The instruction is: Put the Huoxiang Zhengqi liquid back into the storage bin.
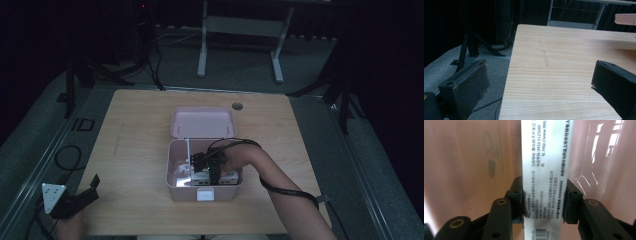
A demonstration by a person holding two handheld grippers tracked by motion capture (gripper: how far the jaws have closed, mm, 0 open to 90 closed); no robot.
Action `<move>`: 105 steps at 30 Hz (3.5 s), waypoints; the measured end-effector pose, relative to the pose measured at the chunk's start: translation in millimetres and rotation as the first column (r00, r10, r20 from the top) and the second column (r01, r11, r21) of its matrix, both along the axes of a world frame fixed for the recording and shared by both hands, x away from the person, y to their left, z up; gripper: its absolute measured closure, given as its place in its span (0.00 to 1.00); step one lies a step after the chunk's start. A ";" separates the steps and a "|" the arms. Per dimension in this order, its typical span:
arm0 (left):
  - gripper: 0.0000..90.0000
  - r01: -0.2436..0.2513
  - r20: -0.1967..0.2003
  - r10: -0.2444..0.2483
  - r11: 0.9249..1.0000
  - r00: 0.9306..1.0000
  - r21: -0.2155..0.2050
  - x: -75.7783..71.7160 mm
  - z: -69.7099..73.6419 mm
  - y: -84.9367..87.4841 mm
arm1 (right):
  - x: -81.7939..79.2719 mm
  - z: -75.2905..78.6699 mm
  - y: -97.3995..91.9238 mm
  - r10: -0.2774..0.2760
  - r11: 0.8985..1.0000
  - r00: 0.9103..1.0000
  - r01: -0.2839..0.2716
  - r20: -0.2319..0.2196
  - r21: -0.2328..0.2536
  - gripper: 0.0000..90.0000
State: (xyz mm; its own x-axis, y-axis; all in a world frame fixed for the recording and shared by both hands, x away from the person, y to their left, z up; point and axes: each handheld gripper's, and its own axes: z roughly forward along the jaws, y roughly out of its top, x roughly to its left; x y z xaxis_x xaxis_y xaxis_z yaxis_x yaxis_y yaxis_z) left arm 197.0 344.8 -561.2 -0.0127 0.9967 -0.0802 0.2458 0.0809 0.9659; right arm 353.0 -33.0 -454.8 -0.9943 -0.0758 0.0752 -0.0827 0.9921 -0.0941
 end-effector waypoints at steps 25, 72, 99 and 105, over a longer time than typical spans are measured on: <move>0.01 0.001 0.000 -0.001 1.000 1.000 0.000 0.0 -0.2 -0.5 | 8.9 93.6 -51.3 -0.082 0.974 0.990 0.055 0.116 0.219 0.33; 0.01 0.004 -0.009 -0.003 1.000 1.000 0.005 0.3 -0.8 -1.1 | 42.0 -24.0 -207.2 -0.513 0.739 0.826 0.285 0.235 0.610 0.15; 0.01 0.002 -0.010 -0.002 1.000 1.000 0.006 0.6 -0.6 -1.4 | 6.2 -70.5 -259.1 -0.808 0.424 0.549 0.289 0.214 0.859 0.14; 0.01 0.001 -0.010 -0.001 1.000 1.000 0.005 0.7 -0.8 -1.2 | -2.6 -73.3 -271.3 -0.860 0.343 0.479 0.285 0.177 0.895 0.15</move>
